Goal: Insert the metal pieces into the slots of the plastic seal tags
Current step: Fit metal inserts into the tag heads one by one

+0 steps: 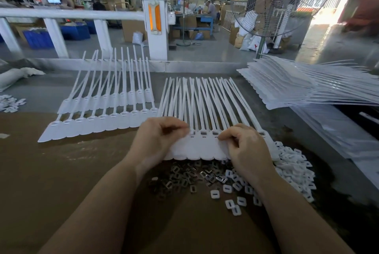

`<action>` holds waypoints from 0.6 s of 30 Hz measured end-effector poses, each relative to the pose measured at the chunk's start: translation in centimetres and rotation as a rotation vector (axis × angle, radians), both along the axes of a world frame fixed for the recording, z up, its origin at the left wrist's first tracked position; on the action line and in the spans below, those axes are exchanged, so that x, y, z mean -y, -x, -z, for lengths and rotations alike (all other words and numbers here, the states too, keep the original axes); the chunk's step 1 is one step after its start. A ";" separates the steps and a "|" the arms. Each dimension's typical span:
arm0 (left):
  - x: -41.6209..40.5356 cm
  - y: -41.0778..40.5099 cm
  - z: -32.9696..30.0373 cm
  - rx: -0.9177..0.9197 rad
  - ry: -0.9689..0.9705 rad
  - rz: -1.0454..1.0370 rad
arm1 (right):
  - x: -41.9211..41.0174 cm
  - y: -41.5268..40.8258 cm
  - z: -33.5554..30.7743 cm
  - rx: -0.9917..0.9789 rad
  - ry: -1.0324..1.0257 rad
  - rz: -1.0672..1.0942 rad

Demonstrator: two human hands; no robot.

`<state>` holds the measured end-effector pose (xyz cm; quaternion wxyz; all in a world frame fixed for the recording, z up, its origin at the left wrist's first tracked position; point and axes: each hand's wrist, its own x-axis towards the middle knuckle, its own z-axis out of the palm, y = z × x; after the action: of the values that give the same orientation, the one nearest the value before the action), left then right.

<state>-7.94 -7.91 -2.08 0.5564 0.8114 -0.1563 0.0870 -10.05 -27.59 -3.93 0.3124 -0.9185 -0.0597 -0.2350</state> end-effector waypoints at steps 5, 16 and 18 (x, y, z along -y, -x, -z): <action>-2.1 -1.4 0.8 -0.005 -0.087 -0.320 | -0.1 0.0 0.1 0.008 -0.004 -0.001; -2.4 -1.7 1.1 0.101 -0.391 -0.305 | 0.0 0.0 0.0 0.015 0.014 -0.010; -2.4 -1.7 1.0 0.106 -0.402 -0.294 | 0.0 0.1 0.0 0.018 0.016 -0.007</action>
<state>-6.27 -5.51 -3.08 0.3561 0.9141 -0.0796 0.1767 -10.11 -27.63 -3.95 0.3053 -0.9186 -0.0677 -0.2417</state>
